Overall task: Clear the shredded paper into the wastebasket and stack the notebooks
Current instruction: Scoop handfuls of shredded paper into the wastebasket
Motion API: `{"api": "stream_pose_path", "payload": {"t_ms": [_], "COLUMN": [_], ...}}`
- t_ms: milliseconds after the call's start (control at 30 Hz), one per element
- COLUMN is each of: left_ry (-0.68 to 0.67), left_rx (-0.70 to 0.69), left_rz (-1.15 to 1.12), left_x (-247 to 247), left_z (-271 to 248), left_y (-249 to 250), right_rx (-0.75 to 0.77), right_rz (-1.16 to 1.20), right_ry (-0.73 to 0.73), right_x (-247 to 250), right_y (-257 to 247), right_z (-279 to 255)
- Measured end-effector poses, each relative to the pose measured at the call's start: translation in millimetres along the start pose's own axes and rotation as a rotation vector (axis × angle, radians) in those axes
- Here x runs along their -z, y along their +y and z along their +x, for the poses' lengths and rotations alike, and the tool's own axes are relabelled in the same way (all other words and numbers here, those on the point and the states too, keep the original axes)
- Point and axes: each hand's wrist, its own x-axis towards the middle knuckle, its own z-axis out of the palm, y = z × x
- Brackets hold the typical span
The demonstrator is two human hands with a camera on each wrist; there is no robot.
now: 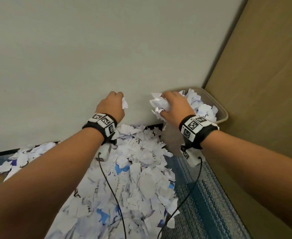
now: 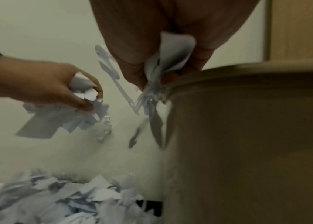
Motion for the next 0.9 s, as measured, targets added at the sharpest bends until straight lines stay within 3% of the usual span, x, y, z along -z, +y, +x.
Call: {"api": "stream_pose_path", "payload": {"t_ms": [233,433,567,767,900], "left_ry": [0.086,0.161,0.185,0.127,-0.049], "left_rx": [-0.164,-0.299,-0.355,-0.356,-0.32], "left_rz": [-0.154,-0.296,-0.405,-0.499,-0.41], "left_x": [4.0,1.3,-11.8,-45.3,-62.5], "left_z": [16.8,29.6,36.2,39.6,40.4], "left_y": [81.4,148.3,172.0,187.3,195.6], "right_rx": [-0.175,-0.422,-0.461,-0.462,-0.486], "right_rz": [-0.046,-0.202,-0.166,-0.201,-0.205], "right_ry": [0.125,-0.113,-0.157,-0.138,-0.11], "right_x": [25.3,19.0,13.8,9.5,10.2], "right_y": [52.8,80.4,85.3,92.5,91.4], "right_z": [-0.5,-4.9,-4.0,-5.8,-5.1]}}
